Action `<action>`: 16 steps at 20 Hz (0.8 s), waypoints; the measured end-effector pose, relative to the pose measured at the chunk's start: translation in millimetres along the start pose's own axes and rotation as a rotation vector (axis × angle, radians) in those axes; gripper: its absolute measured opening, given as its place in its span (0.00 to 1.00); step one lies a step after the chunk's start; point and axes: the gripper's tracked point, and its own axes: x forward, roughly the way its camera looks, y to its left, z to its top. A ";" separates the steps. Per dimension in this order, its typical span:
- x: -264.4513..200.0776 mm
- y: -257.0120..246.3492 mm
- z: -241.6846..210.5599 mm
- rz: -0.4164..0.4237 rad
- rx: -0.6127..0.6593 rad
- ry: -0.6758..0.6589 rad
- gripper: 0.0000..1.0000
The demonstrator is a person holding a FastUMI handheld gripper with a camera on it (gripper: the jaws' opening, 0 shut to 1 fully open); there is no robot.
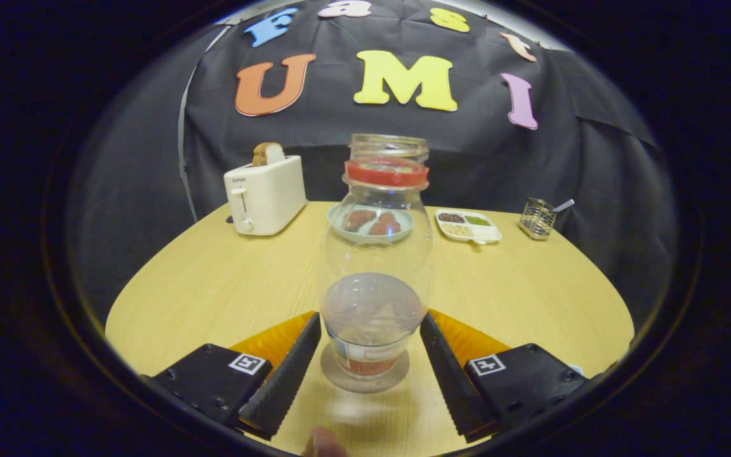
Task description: Take the bottle from table, then pour the juice into the cup, finally place the bottle on the coaster
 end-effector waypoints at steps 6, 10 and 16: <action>-46.4 9.1 23.2 0.045 0.021 -0.096 1.00; -101.4 11.3 46.3 0.048 0.004 -0.171 1.00; -201.1 12.4 104.6 0.035 -0.022 -0.329 1.00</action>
